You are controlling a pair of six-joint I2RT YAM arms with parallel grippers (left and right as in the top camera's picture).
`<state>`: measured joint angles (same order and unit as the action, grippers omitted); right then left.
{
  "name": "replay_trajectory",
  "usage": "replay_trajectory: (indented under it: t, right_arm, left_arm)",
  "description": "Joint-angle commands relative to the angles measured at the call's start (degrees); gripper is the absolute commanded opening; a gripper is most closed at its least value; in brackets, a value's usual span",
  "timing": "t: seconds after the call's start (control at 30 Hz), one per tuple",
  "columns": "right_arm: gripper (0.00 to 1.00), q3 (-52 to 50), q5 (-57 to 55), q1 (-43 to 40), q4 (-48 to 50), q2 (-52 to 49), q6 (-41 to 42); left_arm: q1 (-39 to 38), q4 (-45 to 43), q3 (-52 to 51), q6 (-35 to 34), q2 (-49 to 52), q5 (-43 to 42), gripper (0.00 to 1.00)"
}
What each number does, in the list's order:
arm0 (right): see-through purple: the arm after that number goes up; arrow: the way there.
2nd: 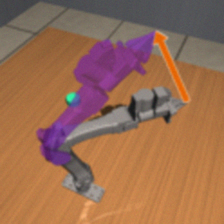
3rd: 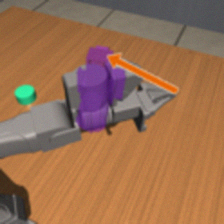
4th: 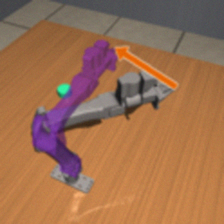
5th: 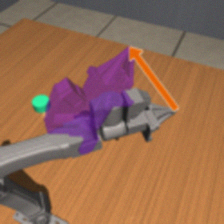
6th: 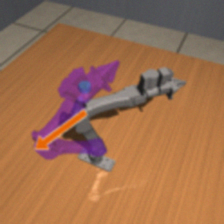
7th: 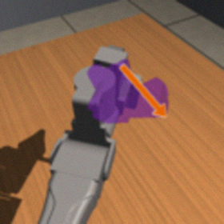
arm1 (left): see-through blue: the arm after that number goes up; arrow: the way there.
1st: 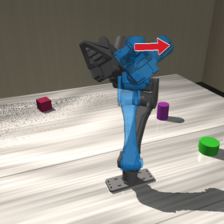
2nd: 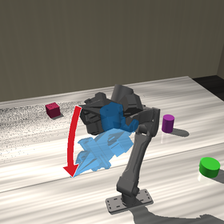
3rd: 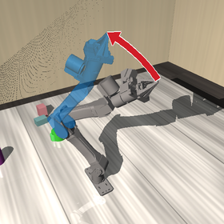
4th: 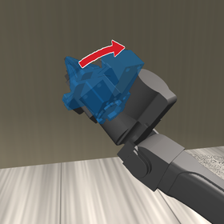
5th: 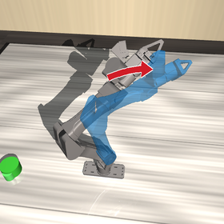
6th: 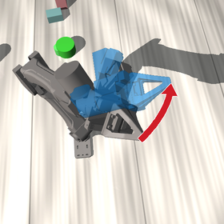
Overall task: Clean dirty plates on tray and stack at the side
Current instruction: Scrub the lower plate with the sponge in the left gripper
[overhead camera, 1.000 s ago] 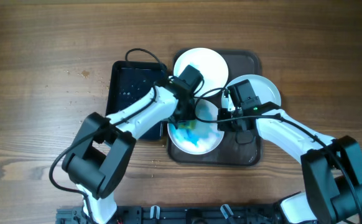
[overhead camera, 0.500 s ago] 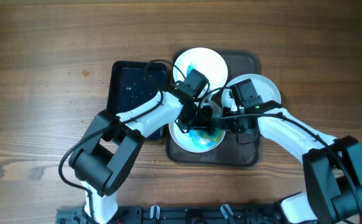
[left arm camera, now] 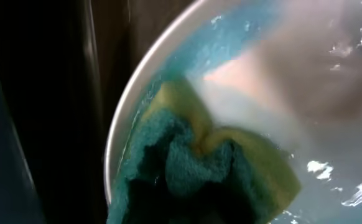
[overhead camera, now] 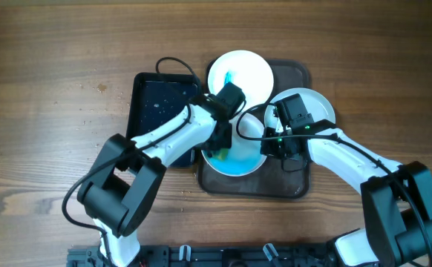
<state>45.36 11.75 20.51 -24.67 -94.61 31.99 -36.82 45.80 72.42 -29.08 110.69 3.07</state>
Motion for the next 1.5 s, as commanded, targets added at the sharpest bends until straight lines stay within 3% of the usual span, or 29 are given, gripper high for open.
replay_trajectory:
  t: [0.0,0.07,0.13,0.23,0.37,0.43,0.5,0.57,0.77,0.93,1.03,1.23,1.47]
  right_arm:
    - [0.04,-2.7,-8.9,-1.6,-1.9,-3.3,1.1]
    - [0.04,-2.7,-8.9,-1.6,-1.9,-3.3,1.1]
    - [0.04,-2.7,-8.9,-1.6,-1.9,-3.3,1.1]
    - [0.04,-2.7,-8.9,-1.6,-1.9,-3.3,1.1]
    - [0.04,-2.7,-8.9,-1.6,-1.9,-3.3,1.0]
    - [0.04,-2.7,-8.9,-1.6,-2.0,-3.3,1.0]
    - [0.04,-2.7,-8.9,-1.6,-2.0,-3.3,1.0]
    - [0.04,-2.7,-8.9,-1.6,-2.0,-3.3,1.1]
    - [0.04,-2.7,-8.9,-1.6,-2.0,-3.3,1.0]
    - [0.04,-2.7,-8.8,-1.6,-2.0,-3.3,0.0]
    - [0.04,-2.7,-8.8,-1.6,-2.1,-3.3,-0.5]
    - [0.04,-2.7,-8.8,-1.6,-2.2,-3.3,-2.0]
    - [0.04,-2.7,-8.8,-1.6,-2.9,-3.3,-2.0]
  left_arm:
    - [2.2,-10.9,-1.6,4.7,2.8,-18.9,0.04]
    - [1.2,-17.5,-2.7,5.6,3.5,-29.8,0.04]
    - [-0.4,-20.0,-3.1,5.6,5.1,-32.0,0.04]
    - [-2.1,-19.7,-3.1,5.6,7.6,-32.2,0.04]
    - [-2.0,-19.2,-3.1,6.4,7.7,-40.0,0.04]
    - [-1.9,-17.4,-3.1,8.7,7.7,-45.3,0.04]
    - [-1.9,-12.6,-3.1,9.4,7.7,-45.2,0.04]
    - [-1.9,-7.0,-3.1,9.1,7.7,-39.5,0.04]
    - [0.6,3.1,-3.1,-1.2,5.9,-13.6,0.04]
    - [3.3,2.4,-2.0,-4.6,-1.6,4.3,0.04]
    - [3.3,-4.0,-1.6,-4.4,-4.9,6.4,0.04]
    - [3.0,-13.6,-1.6,-4.3,-3.8,-4.5,0.04]
    - [2.1,-21.1,-1.6,0.5,4.5,-29.0,0.04]
